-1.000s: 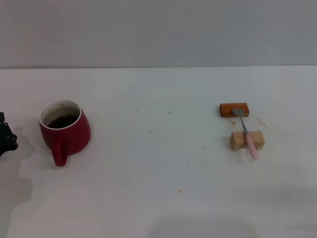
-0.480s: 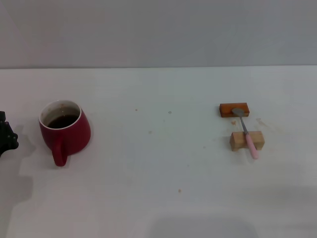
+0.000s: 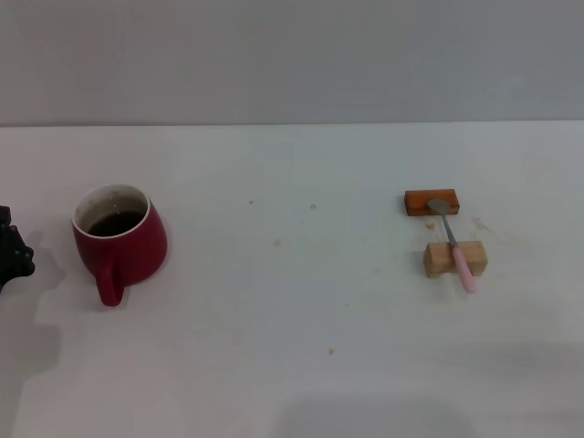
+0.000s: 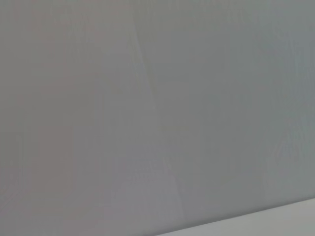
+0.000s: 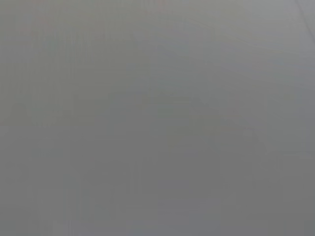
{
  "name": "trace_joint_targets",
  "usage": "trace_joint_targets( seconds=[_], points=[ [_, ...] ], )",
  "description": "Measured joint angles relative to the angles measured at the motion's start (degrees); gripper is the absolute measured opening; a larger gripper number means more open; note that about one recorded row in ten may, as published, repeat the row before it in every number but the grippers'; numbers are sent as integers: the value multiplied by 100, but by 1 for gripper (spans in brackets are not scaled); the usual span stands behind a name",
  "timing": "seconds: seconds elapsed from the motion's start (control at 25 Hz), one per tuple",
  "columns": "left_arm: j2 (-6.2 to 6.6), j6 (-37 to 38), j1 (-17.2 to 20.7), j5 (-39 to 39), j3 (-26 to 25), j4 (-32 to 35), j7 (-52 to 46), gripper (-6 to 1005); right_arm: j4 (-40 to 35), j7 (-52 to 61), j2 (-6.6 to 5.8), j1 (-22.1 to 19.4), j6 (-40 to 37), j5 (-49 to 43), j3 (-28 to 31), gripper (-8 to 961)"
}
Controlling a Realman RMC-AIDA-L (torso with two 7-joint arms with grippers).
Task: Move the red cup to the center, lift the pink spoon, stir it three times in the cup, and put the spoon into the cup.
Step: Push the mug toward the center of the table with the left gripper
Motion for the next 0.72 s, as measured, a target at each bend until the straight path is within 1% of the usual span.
trace_joint_targets(
  seconds=[0.72],
  points=[
    [0, 0, 52, 0, -1, 7, 0, -1, -3, 0, -1, -2, -9, 0, -11, 673]
  ],
)
